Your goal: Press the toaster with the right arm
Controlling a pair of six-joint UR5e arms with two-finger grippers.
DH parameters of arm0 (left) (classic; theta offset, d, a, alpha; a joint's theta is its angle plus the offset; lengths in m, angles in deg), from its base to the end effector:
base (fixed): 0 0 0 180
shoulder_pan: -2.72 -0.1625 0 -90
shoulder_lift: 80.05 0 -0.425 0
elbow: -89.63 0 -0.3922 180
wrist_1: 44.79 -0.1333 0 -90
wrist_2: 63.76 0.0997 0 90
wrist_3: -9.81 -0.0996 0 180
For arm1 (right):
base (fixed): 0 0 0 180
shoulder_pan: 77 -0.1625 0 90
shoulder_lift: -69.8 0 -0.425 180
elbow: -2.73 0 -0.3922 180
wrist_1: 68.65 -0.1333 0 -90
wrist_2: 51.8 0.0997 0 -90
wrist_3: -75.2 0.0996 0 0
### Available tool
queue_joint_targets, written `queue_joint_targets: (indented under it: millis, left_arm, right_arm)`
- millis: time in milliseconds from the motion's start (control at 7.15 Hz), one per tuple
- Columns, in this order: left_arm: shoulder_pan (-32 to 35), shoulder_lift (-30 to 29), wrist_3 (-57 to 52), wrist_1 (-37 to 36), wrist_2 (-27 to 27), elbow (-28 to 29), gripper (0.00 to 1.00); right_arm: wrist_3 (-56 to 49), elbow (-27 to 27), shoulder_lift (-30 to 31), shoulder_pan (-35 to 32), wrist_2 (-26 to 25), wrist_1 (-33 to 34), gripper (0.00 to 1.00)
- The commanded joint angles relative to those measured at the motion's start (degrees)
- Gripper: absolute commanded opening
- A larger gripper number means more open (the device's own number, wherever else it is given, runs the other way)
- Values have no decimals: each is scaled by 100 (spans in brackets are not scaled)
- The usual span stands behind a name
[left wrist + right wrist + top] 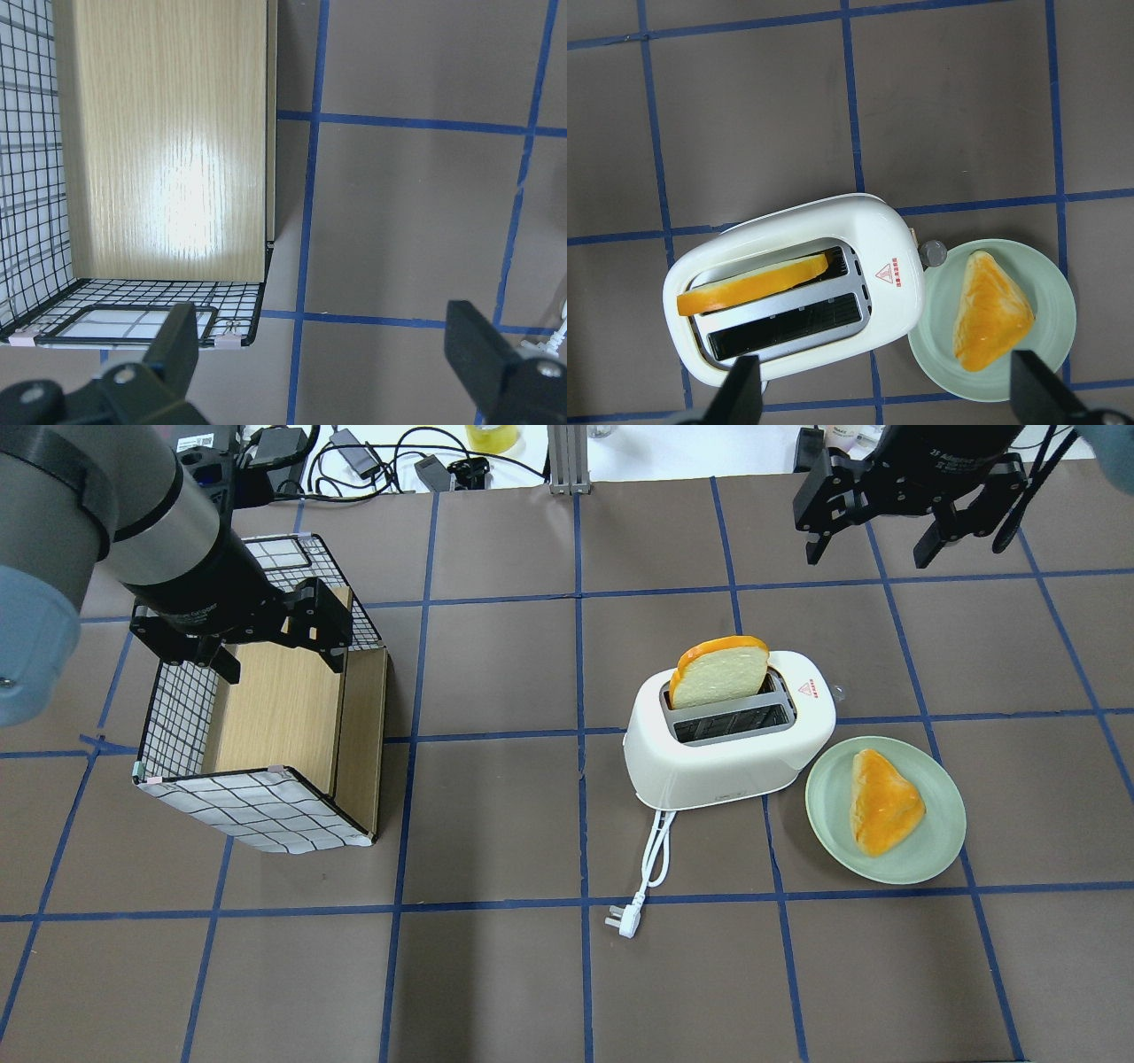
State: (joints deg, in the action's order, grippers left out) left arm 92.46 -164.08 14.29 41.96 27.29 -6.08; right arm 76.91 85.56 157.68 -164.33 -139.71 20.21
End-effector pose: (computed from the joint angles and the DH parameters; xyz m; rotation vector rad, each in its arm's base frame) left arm -0.1294 -0.4542 0.4937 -0.1301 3.1213 -0.0967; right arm 0.1129 -0.5185 0.5292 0.1167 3.1017 -0.1064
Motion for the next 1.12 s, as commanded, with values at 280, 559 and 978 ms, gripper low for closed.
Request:
queue_joint_targets:
  millis: [280,559,978]
  left_arm:
    - [0,0,0,0,1,0,100]
    - [0,0,0,0,1,0,100]
    - [0,0,0,0,1,0,100]
  right_arm:
    - [65,40,1,-21,11,-18,100]
    - [276,49,1,-117,-6,-10,100]
    - [207,49,1,-153,-41,-1,100]
